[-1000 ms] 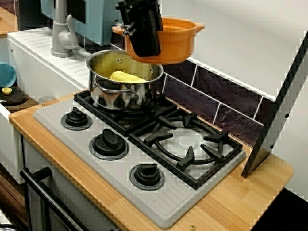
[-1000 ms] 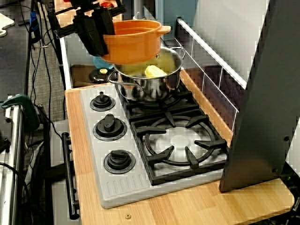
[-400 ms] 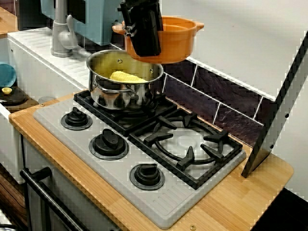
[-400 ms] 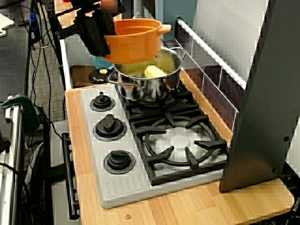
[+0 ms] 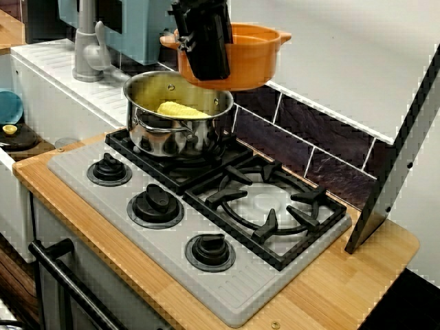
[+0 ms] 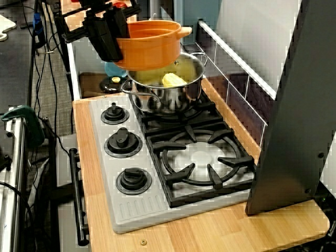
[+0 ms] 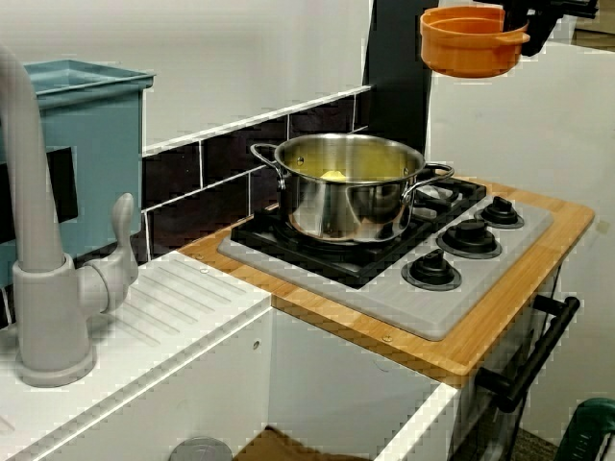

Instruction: Lift pot from stove

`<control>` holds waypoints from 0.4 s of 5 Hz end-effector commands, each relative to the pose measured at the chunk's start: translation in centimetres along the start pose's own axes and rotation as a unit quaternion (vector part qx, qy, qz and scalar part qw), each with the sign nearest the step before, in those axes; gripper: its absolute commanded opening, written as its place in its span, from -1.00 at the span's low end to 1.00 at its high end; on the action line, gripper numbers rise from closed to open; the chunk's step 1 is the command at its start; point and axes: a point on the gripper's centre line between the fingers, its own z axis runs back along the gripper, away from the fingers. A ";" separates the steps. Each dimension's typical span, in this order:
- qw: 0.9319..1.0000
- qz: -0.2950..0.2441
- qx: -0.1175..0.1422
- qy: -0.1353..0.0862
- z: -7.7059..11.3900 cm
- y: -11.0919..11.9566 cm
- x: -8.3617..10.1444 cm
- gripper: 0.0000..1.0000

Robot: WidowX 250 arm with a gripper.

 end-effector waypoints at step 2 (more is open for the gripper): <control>1.000 -0.003 0.023 -0.017 1.3 0.7 0.3 -1.00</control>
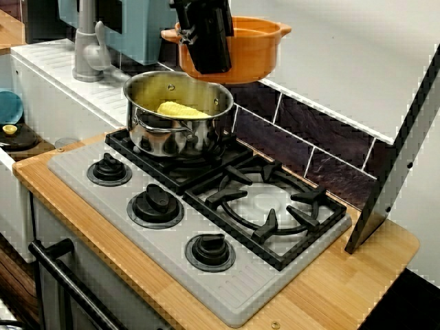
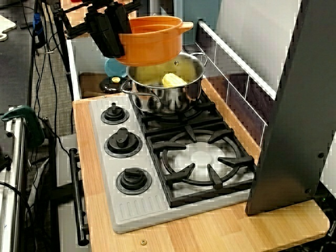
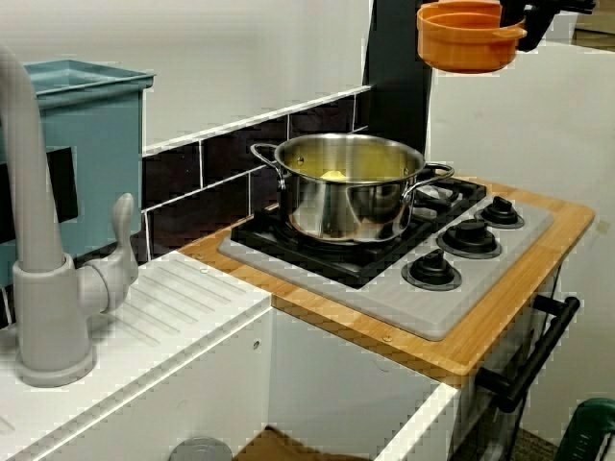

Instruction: Lift pot from stove

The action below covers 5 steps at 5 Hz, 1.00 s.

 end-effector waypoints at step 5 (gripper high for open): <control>1.000 0.003 0.011 -0.013 0.8 0.8 0.2 -1.00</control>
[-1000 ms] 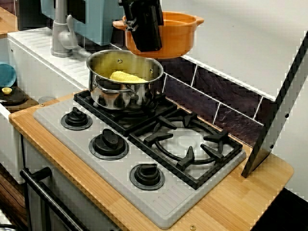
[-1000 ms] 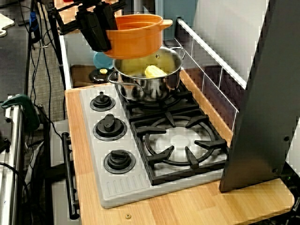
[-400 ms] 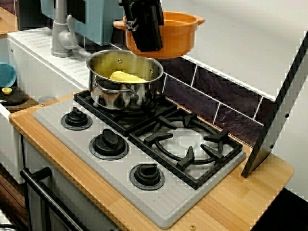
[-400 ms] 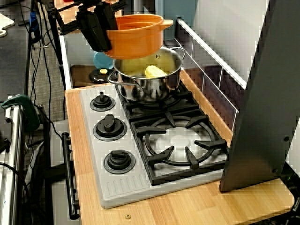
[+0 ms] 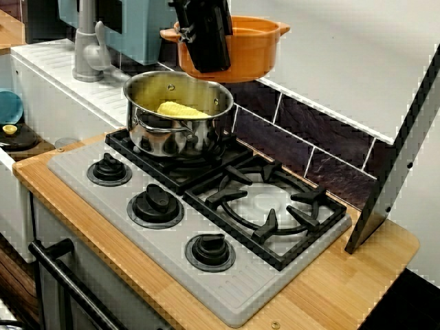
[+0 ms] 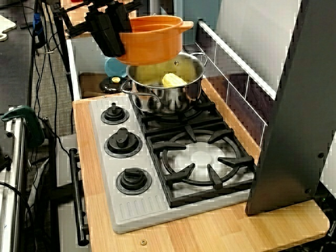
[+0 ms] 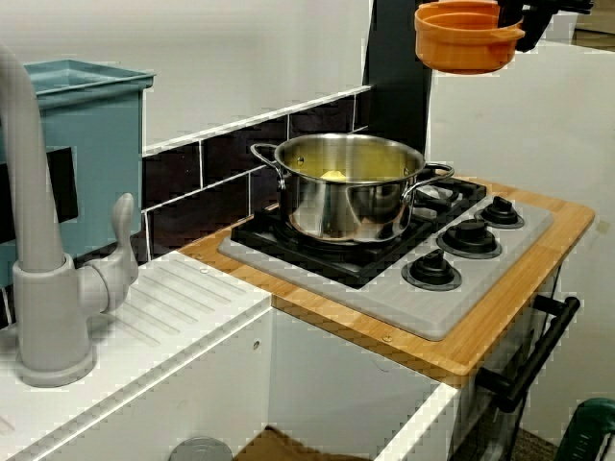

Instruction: Lift pot from stove

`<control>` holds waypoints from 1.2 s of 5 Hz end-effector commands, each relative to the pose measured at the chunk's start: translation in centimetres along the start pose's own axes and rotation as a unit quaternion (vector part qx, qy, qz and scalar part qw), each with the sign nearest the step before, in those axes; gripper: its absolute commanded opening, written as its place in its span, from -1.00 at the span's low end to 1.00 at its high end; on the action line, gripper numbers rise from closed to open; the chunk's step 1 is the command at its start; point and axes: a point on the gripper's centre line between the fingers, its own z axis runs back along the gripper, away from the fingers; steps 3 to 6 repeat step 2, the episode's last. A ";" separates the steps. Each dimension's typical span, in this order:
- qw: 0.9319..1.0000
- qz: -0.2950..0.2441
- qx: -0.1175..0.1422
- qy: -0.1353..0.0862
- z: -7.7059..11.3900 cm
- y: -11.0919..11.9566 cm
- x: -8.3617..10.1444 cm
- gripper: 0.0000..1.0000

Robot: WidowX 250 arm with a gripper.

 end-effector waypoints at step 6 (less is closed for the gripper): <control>1.000 -0.003 0.016 -0.010 0.8 0.5 0.3 -1.00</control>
